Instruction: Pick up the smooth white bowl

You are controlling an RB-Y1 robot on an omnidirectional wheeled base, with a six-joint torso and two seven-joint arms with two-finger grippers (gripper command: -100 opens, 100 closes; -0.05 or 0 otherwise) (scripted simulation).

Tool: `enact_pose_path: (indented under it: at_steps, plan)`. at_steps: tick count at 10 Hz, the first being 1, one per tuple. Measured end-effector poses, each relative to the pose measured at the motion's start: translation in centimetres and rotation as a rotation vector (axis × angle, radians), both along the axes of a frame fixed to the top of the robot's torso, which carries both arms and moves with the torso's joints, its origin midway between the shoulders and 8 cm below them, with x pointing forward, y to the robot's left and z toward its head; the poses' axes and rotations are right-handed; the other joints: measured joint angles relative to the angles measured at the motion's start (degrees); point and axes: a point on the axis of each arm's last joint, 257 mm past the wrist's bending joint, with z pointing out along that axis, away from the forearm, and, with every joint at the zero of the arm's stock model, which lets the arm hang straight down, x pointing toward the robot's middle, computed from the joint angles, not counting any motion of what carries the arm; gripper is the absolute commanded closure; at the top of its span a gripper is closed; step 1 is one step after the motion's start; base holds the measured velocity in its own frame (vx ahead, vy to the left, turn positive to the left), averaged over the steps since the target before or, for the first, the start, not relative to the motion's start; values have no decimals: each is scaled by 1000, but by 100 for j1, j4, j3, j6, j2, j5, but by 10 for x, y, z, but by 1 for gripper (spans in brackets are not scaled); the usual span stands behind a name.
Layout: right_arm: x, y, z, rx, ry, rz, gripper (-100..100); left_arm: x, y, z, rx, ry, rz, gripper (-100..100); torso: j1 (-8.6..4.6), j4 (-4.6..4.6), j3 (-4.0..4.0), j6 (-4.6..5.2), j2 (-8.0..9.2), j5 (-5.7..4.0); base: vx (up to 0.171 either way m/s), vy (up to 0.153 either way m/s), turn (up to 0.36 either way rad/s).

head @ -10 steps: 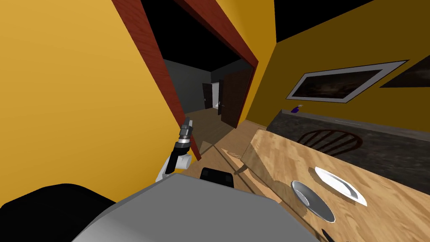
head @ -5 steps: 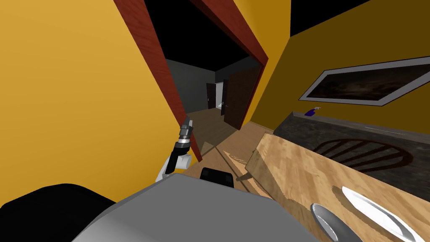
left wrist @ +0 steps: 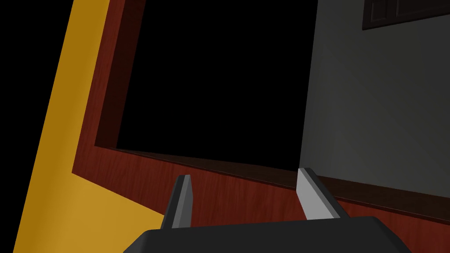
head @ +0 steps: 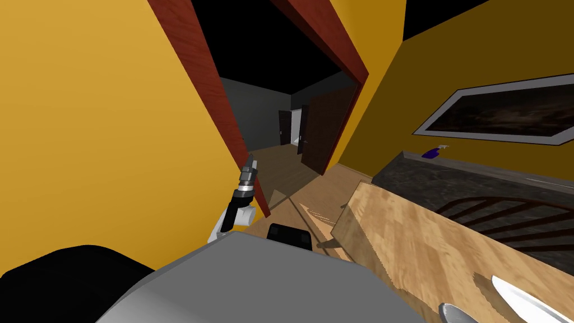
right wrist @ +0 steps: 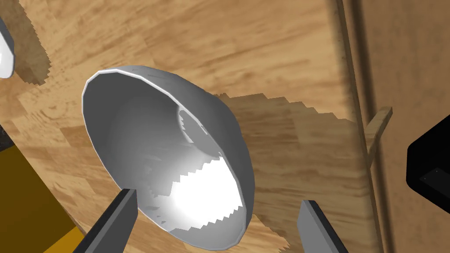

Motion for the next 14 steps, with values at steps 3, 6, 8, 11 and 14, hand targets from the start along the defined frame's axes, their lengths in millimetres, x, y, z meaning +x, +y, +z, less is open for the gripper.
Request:
enact_pose_path:
  at_steps: [3,6,8,11,14]
  plan:
    - [-9,11,-8,18,28,20,-100,0,0,0,0,0,0,0,5,4,11,2,20,1,13,-17,30]
    - [-9,16,-21,19,28,5,100,0,0,0,0,0,0,0,-11,7,17,3,30,-3,-7,-40,33]
    - [-9,17,-21,21,29,5,100,0,0,0,0,0,0,0,2,7,16,-1,27,4,0,0,0]
    - [-9,16,-21,20,28,3,0,0,0,0,0,0,0,0,5,5,15,0,26,1,0,0,0]
    - [-9,15,-16,18,28,10,0,0,0,0,0,0,0,0,20,5,15,0,27,5,1,24,-37]
